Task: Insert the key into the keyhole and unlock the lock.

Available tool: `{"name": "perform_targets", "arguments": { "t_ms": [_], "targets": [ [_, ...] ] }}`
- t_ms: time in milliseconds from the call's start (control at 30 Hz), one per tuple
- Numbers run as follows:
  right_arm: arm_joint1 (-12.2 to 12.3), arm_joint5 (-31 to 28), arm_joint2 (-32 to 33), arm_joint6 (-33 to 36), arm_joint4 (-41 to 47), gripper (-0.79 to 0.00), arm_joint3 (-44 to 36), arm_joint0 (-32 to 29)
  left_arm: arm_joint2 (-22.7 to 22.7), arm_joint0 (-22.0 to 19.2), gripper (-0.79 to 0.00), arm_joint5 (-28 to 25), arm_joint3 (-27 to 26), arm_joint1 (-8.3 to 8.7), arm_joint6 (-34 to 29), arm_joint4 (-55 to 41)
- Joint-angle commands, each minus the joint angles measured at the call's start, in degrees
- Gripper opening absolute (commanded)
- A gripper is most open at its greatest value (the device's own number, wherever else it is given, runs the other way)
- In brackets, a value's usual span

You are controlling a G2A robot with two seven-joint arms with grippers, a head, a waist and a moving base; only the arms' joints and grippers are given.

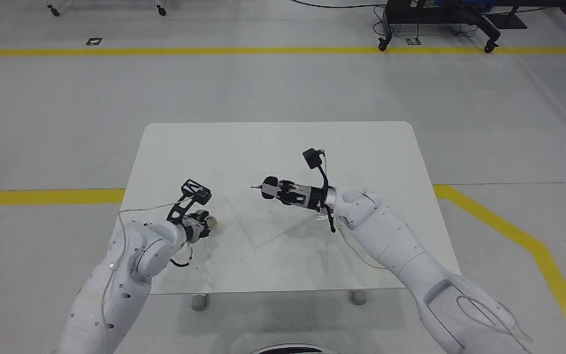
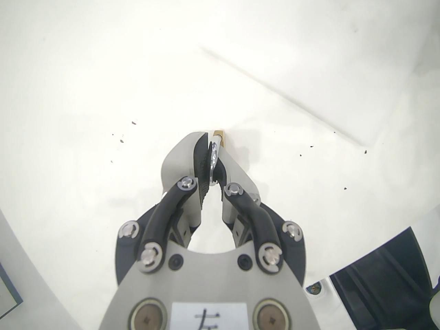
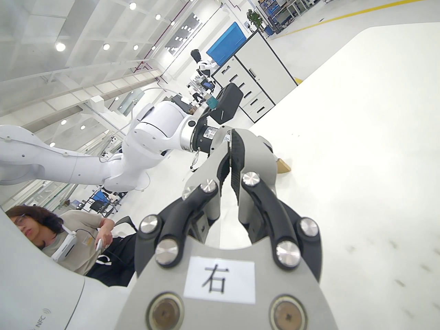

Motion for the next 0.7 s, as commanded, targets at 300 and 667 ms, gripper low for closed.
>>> {"name": "perform_targets", "arguments": {
  "t_ms": [300, 667],
  "targets": [
    [0.00, 0.00, 0.00, 0.00, 0.00, -0.785, 0.00, 0.00, -3.88, -5.28, -0.785, -3.72, 8.48, -0.67, 1.28, -27.27],
    [0.00, 0.00, 0.00, 0.00, 0.00, -0.785, 0.00, 0.00, -0.14, -18.27, -0.785, -5.69, 24.09, -2.03, -0.69, -43.30]
  ]
}}
